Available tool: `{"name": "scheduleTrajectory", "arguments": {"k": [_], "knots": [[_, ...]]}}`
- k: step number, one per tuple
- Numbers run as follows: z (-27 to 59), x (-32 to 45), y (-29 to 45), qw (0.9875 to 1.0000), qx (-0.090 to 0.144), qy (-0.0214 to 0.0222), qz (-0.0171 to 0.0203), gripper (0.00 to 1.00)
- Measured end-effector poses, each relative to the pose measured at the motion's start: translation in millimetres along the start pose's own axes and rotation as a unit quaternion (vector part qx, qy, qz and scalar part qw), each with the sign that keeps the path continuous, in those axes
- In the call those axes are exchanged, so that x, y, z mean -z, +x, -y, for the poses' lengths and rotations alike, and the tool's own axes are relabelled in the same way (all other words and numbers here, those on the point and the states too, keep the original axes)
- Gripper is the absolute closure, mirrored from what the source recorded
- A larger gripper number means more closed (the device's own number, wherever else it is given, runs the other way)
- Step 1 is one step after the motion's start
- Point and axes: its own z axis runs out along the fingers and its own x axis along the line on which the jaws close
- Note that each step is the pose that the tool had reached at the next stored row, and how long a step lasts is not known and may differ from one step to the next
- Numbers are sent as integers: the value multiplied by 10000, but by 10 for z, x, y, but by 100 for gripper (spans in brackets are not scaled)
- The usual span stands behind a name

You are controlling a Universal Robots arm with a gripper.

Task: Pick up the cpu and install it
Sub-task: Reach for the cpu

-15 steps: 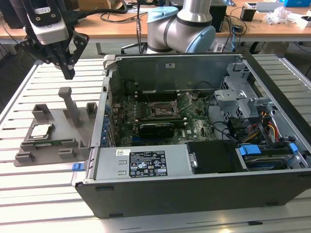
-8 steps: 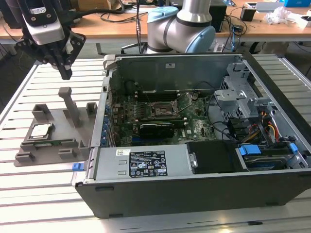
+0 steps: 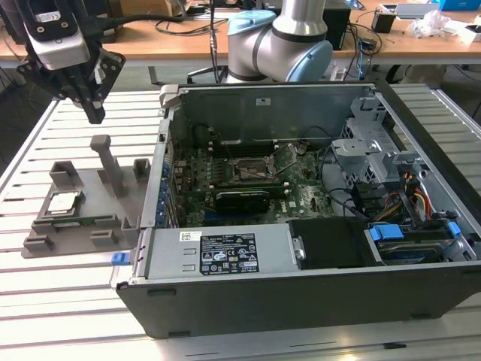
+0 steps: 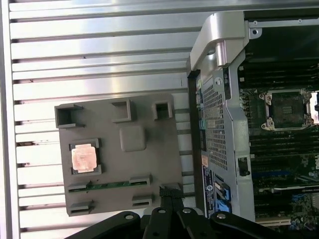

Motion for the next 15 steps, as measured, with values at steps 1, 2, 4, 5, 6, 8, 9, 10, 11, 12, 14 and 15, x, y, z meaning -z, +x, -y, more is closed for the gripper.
{"name": "scheduleTrajectory", "arguments": {"k": [1, 2, 4, 5, 6, 8, 9, 10, 11, 12, 14, 15], "knots": [[1, 0, 8, 10000, 0, 0, 0, 89], [1, 0, 16, 10000, 0, 0, 0, 89], [3, 0, 40, 10000, 0, 0, 0, 89], [4, 1, 52, 10000, 0, 0, 0, 89], [5, 1, 60, 10000, 0, 0, 0, 89], [6, 1, 80, 10000, 0, 0, 0, 89], [7, 1, 90, 10000, 0, 0, 0, 89], [8, 1, 104, 10000, 0, 0, 0, 89], [9, 1, 114, 10000, 0, 0, 0, 89], [10, 1, 127, 10000, 0, 0, 0, 89], [10, 2, 137, 10000, 0, 0, 0, 89], [11, 2, 143, 10000, 0, 0, 0, 89]]}}
